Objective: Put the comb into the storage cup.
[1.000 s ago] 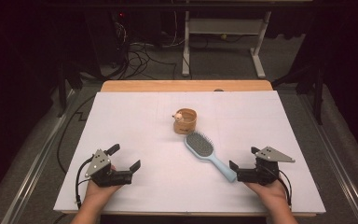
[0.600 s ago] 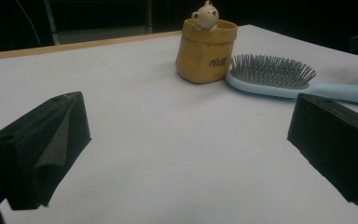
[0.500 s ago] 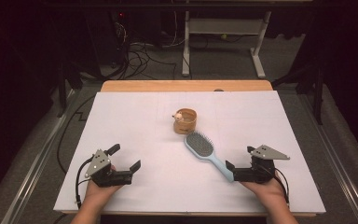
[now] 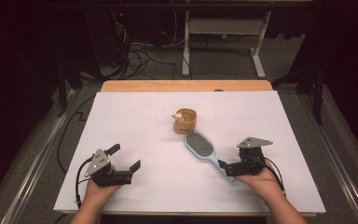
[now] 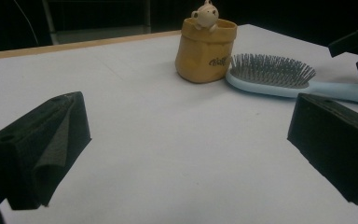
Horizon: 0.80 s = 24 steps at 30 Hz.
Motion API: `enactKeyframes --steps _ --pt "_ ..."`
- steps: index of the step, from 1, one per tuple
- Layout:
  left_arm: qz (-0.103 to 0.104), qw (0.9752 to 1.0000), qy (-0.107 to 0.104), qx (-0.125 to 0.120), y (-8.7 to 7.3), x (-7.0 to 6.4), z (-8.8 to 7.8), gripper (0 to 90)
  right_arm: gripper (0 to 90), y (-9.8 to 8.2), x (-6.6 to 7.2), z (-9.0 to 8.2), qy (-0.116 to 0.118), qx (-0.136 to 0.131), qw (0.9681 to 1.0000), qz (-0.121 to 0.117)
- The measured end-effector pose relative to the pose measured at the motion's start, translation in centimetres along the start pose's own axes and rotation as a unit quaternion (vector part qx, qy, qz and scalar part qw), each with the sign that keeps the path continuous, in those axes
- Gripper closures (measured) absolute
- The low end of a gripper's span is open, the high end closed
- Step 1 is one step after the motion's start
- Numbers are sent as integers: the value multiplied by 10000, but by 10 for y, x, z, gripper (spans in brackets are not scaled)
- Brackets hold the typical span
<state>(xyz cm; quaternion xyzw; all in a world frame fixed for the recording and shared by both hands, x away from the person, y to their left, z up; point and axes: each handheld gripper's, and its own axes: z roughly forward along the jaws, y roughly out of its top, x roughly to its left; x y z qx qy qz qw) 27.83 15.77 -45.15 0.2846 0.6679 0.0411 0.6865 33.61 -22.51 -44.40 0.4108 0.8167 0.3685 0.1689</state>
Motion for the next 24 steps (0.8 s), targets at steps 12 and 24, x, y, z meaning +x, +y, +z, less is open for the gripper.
enactKeyframes --steps 12,24 --pt "51 10000 -57 -36 0 1 0 0 2 23 13 14 146 501 9979 -391" --pt "16 10000 -62 -31 1 2 0 0 2 45 21 33 280 763 9953 -527"
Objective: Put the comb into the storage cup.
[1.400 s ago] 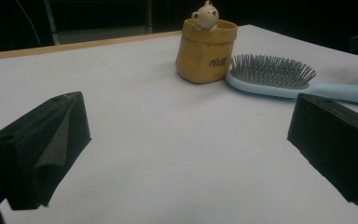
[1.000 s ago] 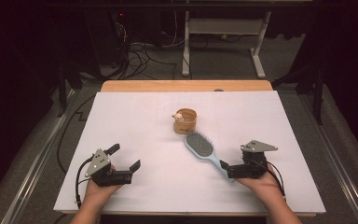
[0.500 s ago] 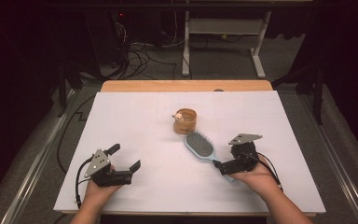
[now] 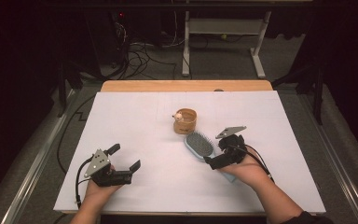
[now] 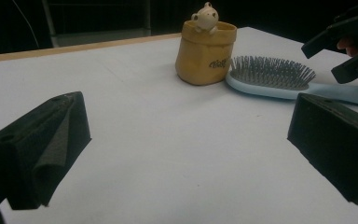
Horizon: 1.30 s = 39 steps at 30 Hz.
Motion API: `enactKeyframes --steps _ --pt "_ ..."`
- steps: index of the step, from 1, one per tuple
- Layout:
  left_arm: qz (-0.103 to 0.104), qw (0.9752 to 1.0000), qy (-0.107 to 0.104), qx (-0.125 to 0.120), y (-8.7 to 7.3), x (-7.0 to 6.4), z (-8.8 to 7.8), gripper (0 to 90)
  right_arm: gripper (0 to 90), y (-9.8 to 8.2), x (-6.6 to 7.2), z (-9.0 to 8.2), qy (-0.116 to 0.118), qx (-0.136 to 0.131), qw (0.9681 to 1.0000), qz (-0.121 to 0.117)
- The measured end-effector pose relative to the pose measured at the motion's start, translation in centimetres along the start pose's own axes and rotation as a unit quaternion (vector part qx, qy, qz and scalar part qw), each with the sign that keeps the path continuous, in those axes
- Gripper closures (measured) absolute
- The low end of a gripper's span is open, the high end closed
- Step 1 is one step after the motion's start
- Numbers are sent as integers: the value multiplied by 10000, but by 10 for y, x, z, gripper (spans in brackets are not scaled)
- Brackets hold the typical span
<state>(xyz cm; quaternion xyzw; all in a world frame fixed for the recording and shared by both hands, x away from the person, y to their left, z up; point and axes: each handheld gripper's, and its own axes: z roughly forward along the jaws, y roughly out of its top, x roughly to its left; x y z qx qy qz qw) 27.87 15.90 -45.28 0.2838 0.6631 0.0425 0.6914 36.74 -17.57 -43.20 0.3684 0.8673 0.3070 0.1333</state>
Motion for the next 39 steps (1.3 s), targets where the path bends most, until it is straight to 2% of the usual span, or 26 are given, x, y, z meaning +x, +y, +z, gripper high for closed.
enactKeyframes --steps 21,24,27,32,37,38,39 --pt "-82 10000 13 -16 1 0 0 0 2 34 1 38 39 368 9992 -127" --pt "-76 10000 1 -20 1 0 1 0 2 38 3 42 66 466 9988 -122" --pt "-68 10000 -1 -31 2 0 1 0 2 43 3 47 32 519 9984 -220" --pt "-70 10000 -14 -12 2 0 0 0 2 48 4 55 11 651 9977 -192" --pt "-61 10000 -13 -31 2 1 1 0 2 53 3 62 -8 773 9966 -301" --pt "-74 10000 -6 -34 3 1 1 0 2 53 4 63 -20 811 9965 -222" --pt "-81 10000 -4 -33 3 1 1 0 2 54 4 64 -29 798 9964 -289"
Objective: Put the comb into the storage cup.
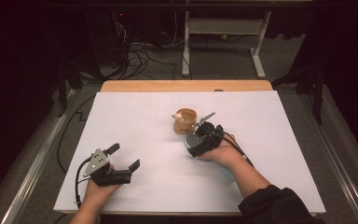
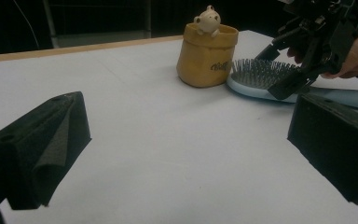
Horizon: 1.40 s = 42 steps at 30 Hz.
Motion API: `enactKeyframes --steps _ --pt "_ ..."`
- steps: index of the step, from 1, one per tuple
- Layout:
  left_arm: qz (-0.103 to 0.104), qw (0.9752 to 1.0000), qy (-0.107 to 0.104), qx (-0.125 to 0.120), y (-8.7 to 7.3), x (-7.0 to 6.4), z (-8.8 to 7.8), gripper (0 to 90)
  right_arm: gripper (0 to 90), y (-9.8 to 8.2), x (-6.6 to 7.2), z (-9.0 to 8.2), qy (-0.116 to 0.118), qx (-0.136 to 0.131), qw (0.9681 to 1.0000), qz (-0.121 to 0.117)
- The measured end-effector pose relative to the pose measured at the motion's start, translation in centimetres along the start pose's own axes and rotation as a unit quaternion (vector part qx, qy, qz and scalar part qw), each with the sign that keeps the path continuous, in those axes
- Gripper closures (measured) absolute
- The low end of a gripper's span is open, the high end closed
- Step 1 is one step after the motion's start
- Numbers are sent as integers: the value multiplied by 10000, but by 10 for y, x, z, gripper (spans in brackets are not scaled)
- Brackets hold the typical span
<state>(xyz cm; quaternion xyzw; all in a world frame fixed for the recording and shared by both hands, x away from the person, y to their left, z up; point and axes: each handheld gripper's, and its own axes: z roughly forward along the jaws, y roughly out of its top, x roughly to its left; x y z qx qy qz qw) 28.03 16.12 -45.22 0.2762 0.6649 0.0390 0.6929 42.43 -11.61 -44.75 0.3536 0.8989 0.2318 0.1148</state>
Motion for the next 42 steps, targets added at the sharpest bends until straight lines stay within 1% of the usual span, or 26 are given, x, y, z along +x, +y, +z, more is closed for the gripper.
enactKeyframes --steps 1,2,3,4,5,6,7,8,9,11,12,14,16,19,20,21,22,23,26,29,30,33,42 --pt "4 10000 -2 -2 0 0 0 0 2 1 0 1 -4 23 10000 -15" --pt "1 10000 -1 1 0 0 0 0 2 1 1 1 -13 52 10000 51" --pt "4 10000 -2 1 0 0 0 0 2 1 0 2 -8 40 10000 -11" --pt "7 10000 -6 4 0 0 0 0 2 2 1 3 -15 72 10000 37" --pt "2 10000 -3 4 0 0 0 0 3 2 0 4 6 75 10000 -40" --pt "10 10000 -6 3 0 0 0 0 3 2 0 4 0 125 9999 13" --pt "5 10000 -3 1 0 0 0 0 4 3 0 5 4 121 9999 -17" --pt "0 10000 -3 2 0 0 0 0 8 3 0 6 -6 157 9999 7" --pt "-4 10000 -2 1 0 0 0 0 12 4 0 7 7 136 9999 -50" --pt "-1 10000 -6 4 0 0 0 0 29 5 0 7 15 216 9998 9" --pt "14 10000 -10 4 0 0 0 0 36 5 -1 8 26 221 9997 -53" --pt "-17 10000 -4 0 0 0 0 0 45 7 0 9 30 254 9997 -27" --pt "-54 10000 -4 3 1 -1 0 0 61 8 0 10 13 298 9995 -79" --pt "-51 10000 -4 5 1 0 0 0 96 10 2 10 6 343 9994 -59" --pt "-47 10000 -5 6 1 0 0 0 112 10 2 11 9 359 9993 -97" --pt "-55 10000 -4 8 1 0 0 0 121 10 3 11 11 385 9993 -31" --pt "-55 10000 -9 7 1 0 0 0 125 11 4 11 26 388 9992 -16" --pt "-64 10000 -7 5 1 -1 0 0 133 12 3 11 32 403 9992 -67" --pt "-70 10000 -12 0 1 -1 0 0 151 14 4 11 17 425 9991 -82" --pt "-49 10000 -15 1 1 0 0 0 167 13 3 11 23 416 9991 -45" --pt "-61 10000 -13 3 1 -1 0 0 169 13 3 10 39 454 9990 30" --pt "-92 10000 -1 -1 1 -1 0 0 170 13 3 10 46 471 9989 25" --pt "-76 10000 -3 0 1 -1 0 0 173 13 3 10 24 465 9989 25"
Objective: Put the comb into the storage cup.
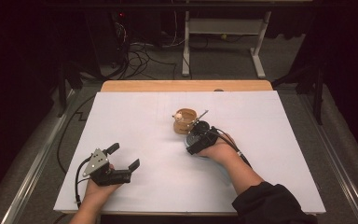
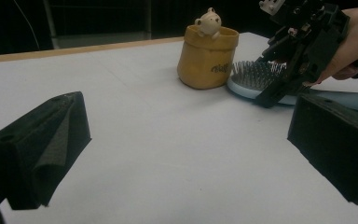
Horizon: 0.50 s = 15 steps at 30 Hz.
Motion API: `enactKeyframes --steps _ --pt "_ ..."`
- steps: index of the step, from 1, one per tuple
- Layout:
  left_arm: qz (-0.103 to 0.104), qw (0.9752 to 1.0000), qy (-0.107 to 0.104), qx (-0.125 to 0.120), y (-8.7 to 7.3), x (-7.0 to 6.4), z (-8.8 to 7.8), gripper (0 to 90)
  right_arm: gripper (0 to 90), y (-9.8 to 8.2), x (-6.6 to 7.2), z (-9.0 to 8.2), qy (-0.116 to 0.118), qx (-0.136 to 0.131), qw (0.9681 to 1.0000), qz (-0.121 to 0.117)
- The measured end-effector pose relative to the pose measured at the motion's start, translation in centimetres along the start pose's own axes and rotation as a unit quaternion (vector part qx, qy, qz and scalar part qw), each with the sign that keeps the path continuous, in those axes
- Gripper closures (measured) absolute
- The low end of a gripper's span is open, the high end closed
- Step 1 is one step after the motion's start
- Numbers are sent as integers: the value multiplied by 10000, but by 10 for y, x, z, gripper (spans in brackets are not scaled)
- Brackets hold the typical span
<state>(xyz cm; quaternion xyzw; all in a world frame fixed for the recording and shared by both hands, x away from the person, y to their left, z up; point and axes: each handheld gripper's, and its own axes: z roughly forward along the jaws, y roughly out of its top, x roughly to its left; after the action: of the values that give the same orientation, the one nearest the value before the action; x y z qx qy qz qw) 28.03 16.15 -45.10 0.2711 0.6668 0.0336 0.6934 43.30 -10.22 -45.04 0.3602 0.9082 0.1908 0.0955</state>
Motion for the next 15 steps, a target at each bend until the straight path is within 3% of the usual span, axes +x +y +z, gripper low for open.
enactKeyframes --steps 15 --pt "9 10000 5 -32 1 0 0 0 170 1 -1 1 16 29 10000 -39"
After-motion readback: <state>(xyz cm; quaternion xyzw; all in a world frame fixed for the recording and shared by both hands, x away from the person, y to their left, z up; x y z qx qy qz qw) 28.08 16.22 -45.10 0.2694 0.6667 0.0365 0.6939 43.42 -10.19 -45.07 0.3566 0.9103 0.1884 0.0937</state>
